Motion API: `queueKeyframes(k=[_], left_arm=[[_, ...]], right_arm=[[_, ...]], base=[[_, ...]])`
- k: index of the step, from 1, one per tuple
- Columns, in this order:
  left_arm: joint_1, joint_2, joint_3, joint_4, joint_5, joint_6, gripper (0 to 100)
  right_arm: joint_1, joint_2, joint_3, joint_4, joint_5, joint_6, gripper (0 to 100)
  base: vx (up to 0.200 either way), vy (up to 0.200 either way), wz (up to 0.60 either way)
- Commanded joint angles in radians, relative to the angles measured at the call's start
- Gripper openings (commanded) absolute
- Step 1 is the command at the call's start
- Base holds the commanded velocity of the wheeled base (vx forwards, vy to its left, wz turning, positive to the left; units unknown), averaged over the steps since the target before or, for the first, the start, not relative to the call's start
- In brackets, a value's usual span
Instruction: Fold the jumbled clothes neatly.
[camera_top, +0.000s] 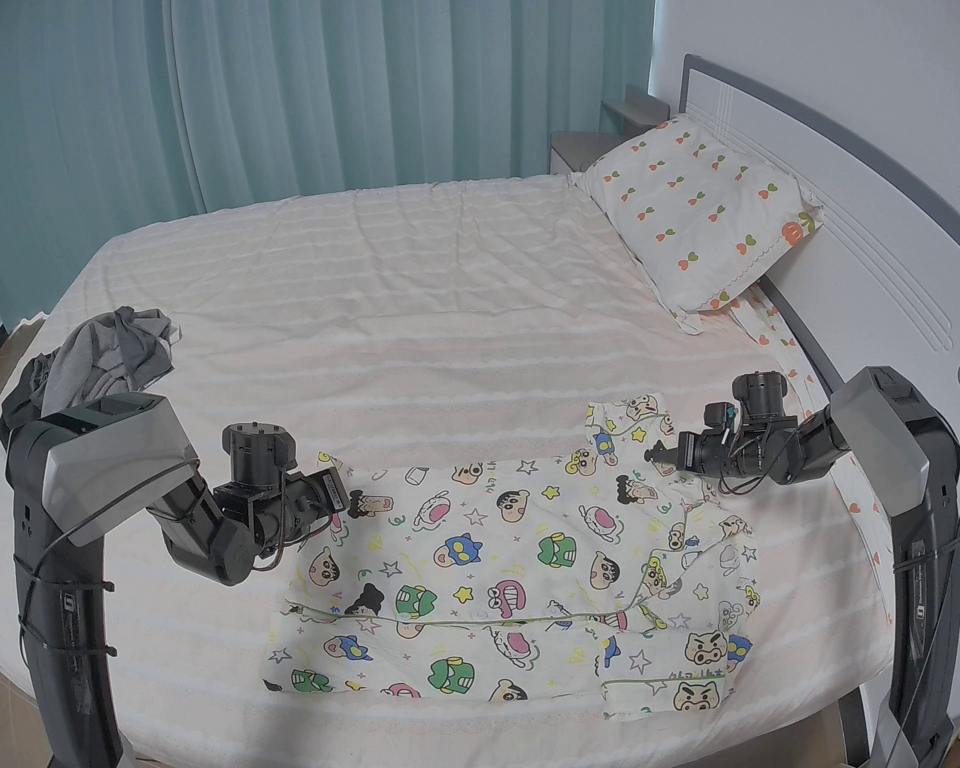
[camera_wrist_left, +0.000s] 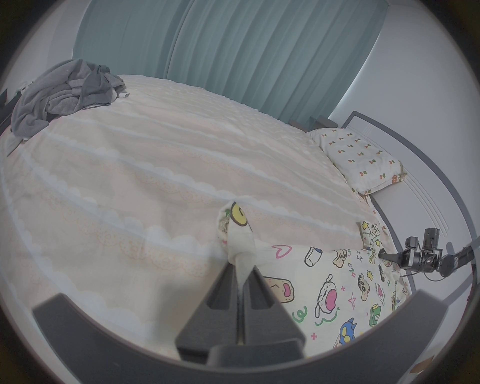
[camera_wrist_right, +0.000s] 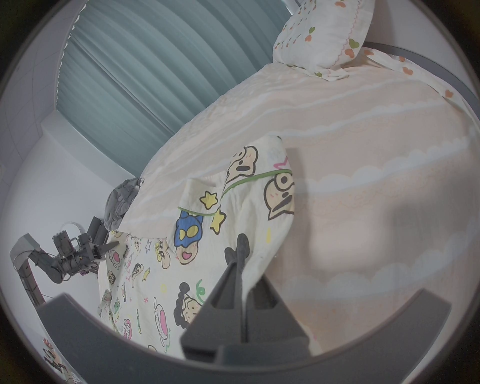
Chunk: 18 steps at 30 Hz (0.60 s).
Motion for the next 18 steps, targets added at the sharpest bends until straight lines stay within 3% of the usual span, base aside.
queueKeyframes(k=[1, 7, 18], left_arm=[[0.005, 0.002, -0.001, 0.000, 0.000, -0.001, 0], [0.006, -0.001, -0.001, 0.000, 0.006, 0.001, 0], [0.006, -0.079, 0.043, -0.019, 0.020, 0.002, 0]], right_arm=[[-0.009, -0.022, 0.012, -0.006, 0.035, 0.010, 0], [-0.027, -0.038, 0.018, -0.018, 0.046, 0.007, 0], [-0.070, -0.134, 0.210, -0.208, 0.130, 0.011, 0]], base=[[0.000, 0.000, 0.00], [0.000, 0.000, 0.00], [0.000, 0.000, 0.00]])
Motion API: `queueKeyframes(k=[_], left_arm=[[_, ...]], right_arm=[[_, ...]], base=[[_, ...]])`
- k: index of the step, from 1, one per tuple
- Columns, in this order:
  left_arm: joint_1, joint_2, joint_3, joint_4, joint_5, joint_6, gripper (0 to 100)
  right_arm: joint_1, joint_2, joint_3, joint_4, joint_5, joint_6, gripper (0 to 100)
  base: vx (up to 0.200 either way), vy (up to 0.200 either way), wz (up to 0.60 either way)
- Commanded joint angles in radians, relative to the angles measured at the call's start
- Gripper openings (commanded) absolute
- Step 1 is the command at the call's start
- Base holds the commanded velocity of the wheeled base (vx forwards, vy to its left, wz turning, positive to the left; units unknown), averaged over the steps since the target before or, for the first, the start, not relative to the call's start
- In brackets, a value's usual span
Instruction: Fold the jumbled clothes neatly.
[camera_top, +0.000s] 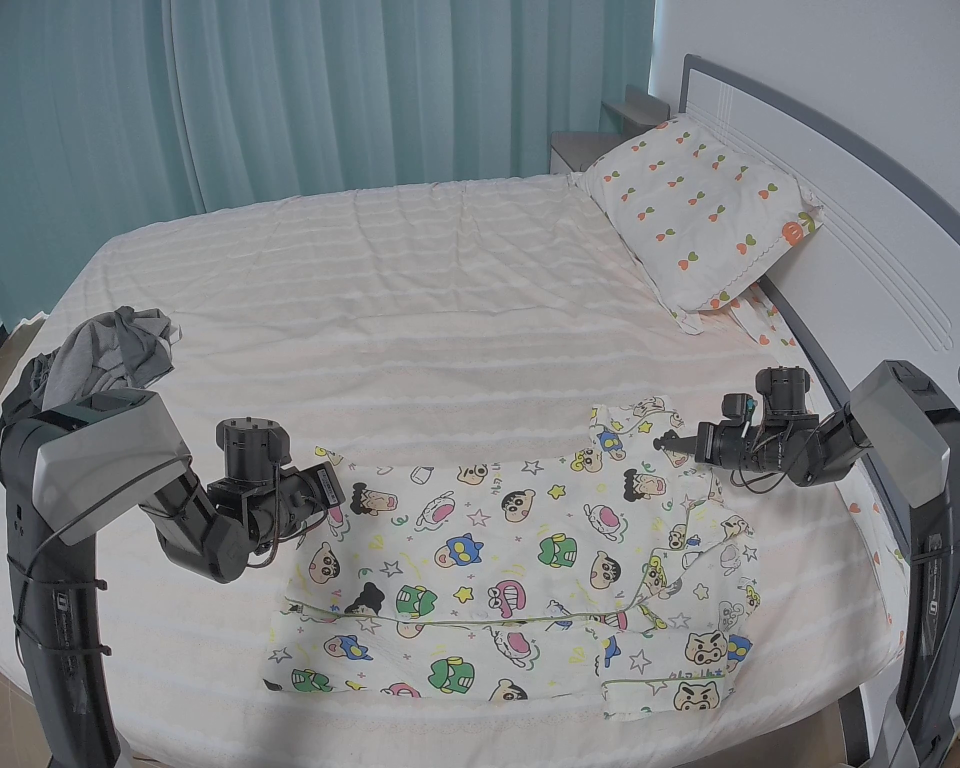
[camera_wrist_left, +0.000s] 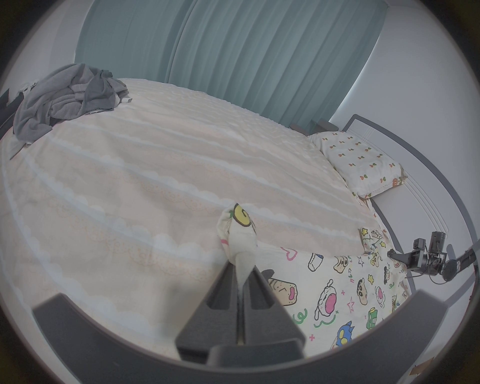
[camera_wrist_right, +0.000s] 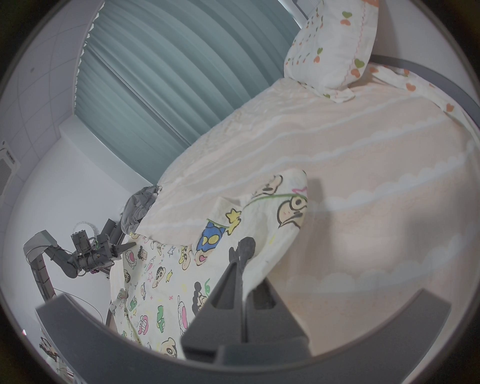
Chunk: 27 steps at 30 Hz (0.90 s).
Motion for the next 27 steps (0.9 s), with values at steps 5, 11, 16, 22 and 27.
queueKeyframes(k=[5, 11, 16, 22, 27], left_arm=[[-0.001, -0.067, 0.031, -0.036, 0.011, -0.001, 0], [-0.001, -0.070, 0.041, -0.071, 0.030, 0.000, 0], [-0.001, -0.065, 0.037, -0.073, 0.033, 0.000, 0], [0.003, -0.058, 0.017, -0.073, 0.033, -0.001, 0], [0.010, -0.056, 0.003, -0.073, 0.036, -0.001, 0]], right_arm=[[-0.034, -0.055, 0.086, -0.080, 0.017, 0.001, 0], [-0.034, -0.055, 0.103, -0.138, 0.017, 0.010, 0], [-0.032, -0.055, 0.101, -0.169, 0.016, 0.029, 0], [-0.032, -0.052, 0.086, -0.183, 0.010, 0.032, 0], [-0.028, -0.049, 0.058, -0.181, 0.007, 0.033, 0]], base=[[0.000, 0.000, 0.00], [0.000, 0.000, 0.00], [0.000, 0.000, 0.00], [0.000, 0.000, 0.00], [0.000, 0.000, 0.00]])
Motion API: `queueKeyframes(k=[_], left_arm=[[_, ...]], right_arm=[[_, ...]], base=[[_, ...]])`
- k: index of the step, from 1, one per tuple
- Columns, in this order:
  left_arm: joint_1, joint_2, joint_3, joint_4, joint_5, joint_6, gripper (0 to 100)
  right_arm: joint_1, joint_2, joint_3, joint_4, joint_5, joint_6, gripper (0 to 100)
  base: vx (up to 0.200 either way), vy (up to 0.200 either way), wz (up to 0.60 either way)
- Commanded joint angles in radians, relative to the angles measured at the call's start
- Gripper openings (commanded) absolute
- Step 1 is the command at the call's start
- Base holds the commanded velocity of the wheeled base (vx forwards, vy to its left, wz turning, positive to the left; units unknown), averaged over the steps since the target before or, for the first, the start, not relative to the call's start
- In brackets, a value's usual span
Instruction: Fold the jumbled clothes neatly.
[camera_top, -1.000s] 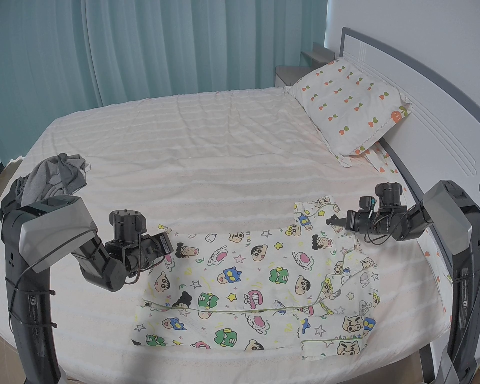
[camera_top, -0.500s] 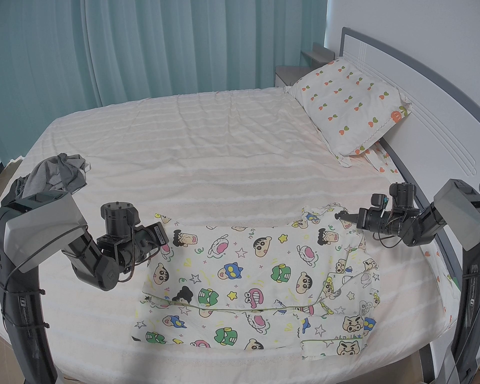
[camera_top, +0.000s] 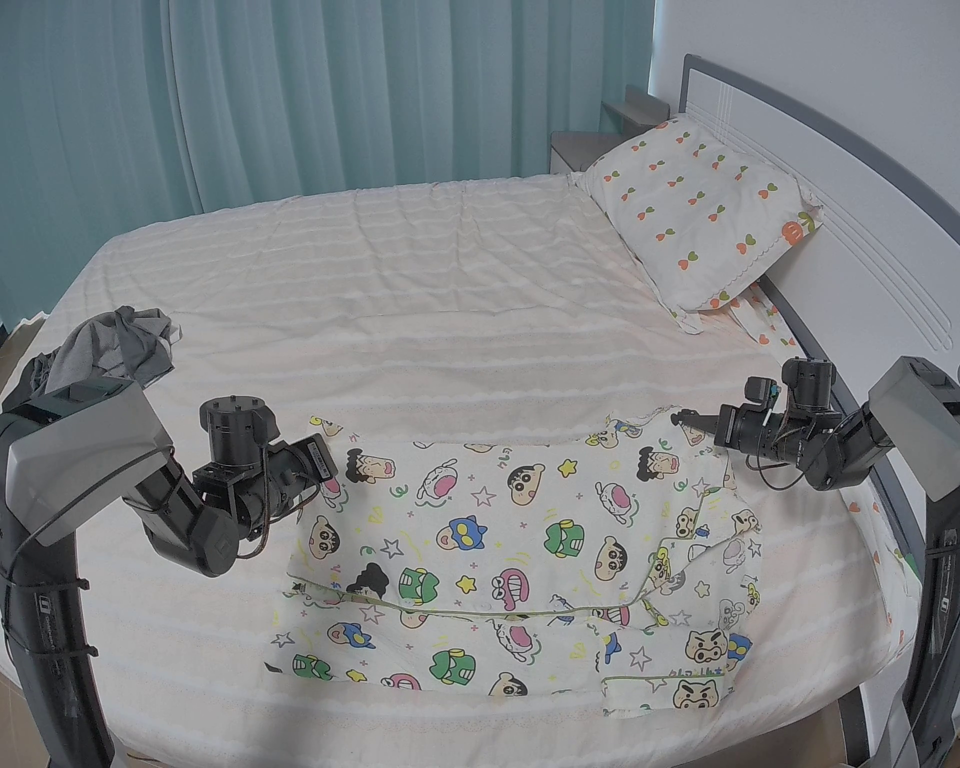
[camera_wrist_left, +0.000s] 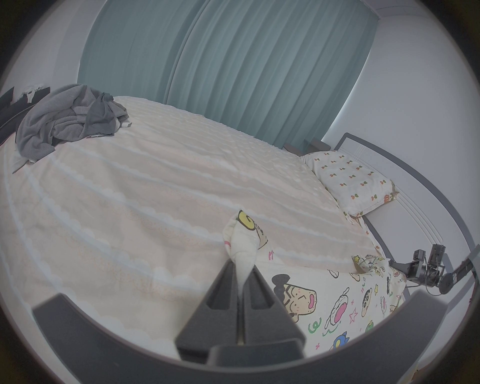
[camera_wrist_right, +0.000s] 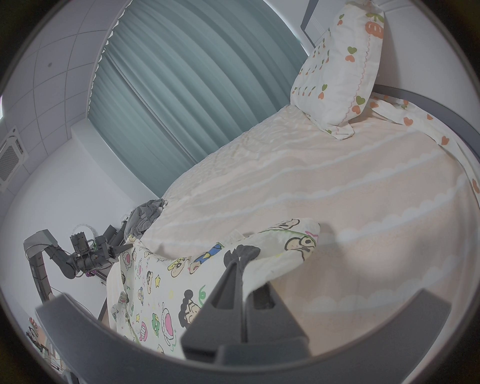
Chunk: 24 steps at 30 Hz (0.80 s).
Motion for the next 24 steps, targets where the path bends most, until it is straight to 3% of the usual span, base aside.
queueKeyframes(k=[1, 8, 11, 24], left_arm=[[0.005, 0.004, -0.009, 0.000, 0.001, 0.001, 0], [0.007, 0.007, -0.046, 0.006, 0.019, 0.001, 0], [0.010, 0.017, -0.058, 0.009, 0.021, 0.008, 0], [0.014, 0.012, -0.055, 0.039, 0.021, 0.008, 0]], right_arm=[[0.002, 0.002, -0.020, 0.001, -0.001, -0.001, 0], [0.005, 0.003, -0.052, 0.004, -0.012, 0.006, 0], [0.008, 0.003, -0.072, -0.001, -0.033, 0.075, 0], [0.005, -0.020, -0.017, -0.001, -0.027, 0.079, 0]], base=[[0.000, 0.000, 0.00], [0.000, 0.000, 0.00], [0.000, 0.000, 0.00], [0.000, 0.000, 0.00]])
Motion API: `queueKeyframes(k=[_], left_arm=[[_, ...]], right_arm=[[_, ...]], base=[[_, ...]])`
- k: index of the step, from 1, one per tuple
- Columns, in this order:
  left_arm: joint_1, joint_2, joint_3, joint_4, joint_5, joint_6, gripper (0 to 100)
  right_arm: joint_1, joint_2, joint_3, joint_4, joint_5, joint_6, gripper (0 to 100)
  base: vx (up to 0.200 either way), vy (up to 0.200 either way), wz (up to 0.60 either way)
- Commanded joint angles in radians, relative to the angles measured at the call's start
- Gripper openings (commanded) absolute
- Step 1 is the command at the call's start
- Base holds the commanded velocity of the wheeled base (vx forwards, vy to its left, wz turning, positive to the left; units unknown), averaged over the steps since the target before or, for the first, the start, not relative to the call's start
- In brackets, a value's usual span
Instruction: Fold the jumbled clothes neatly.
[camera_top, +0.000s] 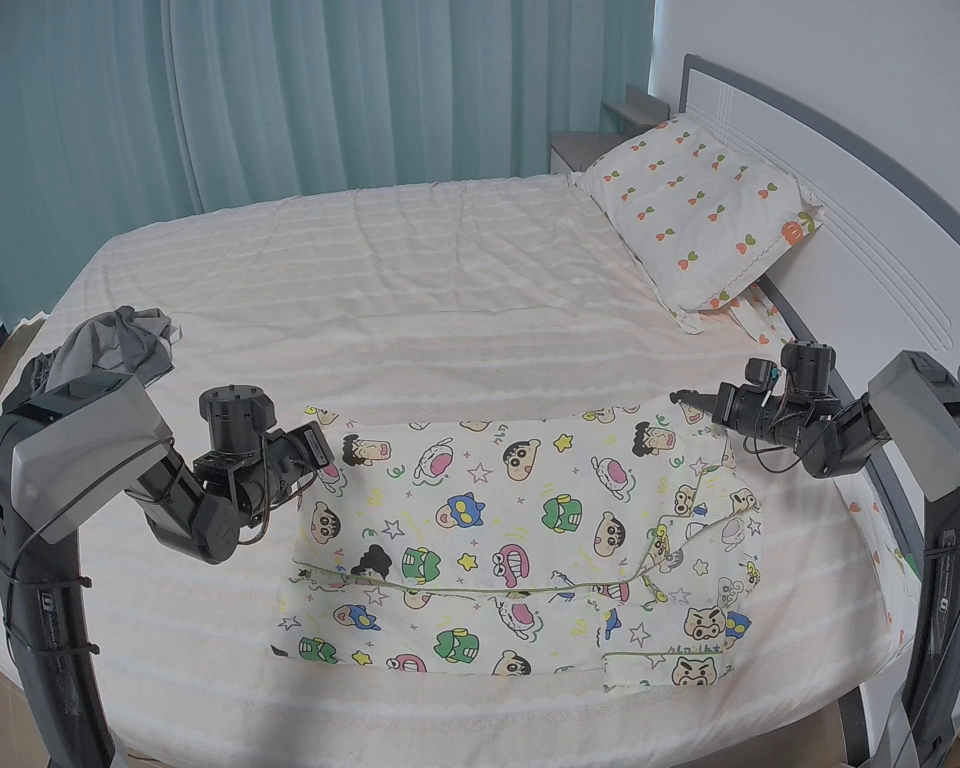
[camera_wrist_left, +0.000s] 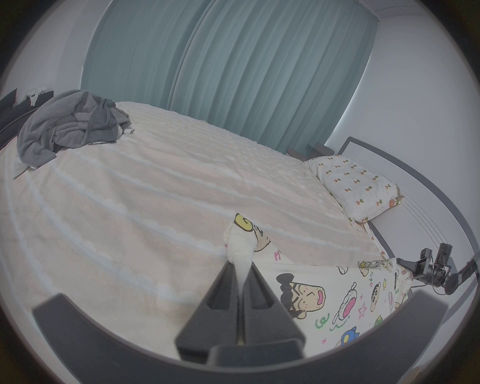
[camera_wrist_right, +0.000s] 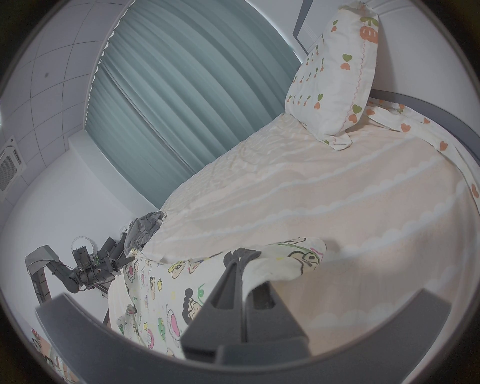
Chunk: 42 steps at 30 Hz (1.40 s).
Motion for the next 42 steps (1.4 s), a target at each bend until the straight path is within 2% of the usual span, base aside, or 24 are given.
queueKeyframes(k=[1, 10, 15, 24, 26, 31, 42], left_arm=[[0.000, -0.003, 0.009, 0.005, 0.000, 0.000, 0], [-0.007, -0.043, 0.084, 0.000, -0.003, 0.023, 0], [-0.007, -0.055, 0.120, -0.009, -0.003, 0.032, 0], [-0.024, -0.073, 0.224, -0.059, -0.003, 0.049, 0], [-0.027, -0.070, 0.275, -0.092, -0.003, 0.067, 0], [-0.029, -0.072, 0.351, -0.115, -0.009, 0.081, 0], [-0.040, -0.061, 0.500, -0.174, -0.023, 0.083, 0]], right_arm=[[0.000, -0.031, 0.056, -0.002, 0.009, -0.005, 0], [-0.013, -0.109, 0.165, -0.002, 0.058, -0.011, 0], [-0.024, -0.139, 0.236, -0.028, 0.084, -0.044, 0], [-0.024, -0.152, 0.449, -0.226, 0.087, -0.068, 0], [-0.026, -0.155, 0.536, -0.249, 0.092, -0.119, 0], [-0.047, -0.152, 0.610, -0.249, 0.109, -0.223, 0], [-0.078, -0.140, 0.751, -0.253, 0.161, -0.307, 0]], base=[[0.000, 0.000, 0.00], [0.000, 0.000, 0.00], [0.000, 0.000, 0.00], [0.000, 0.000, 0.00], [0.000, 0.000, 0.00], [0.000, 0.000, 0.00], [0.000, 0.000, 0.00]])
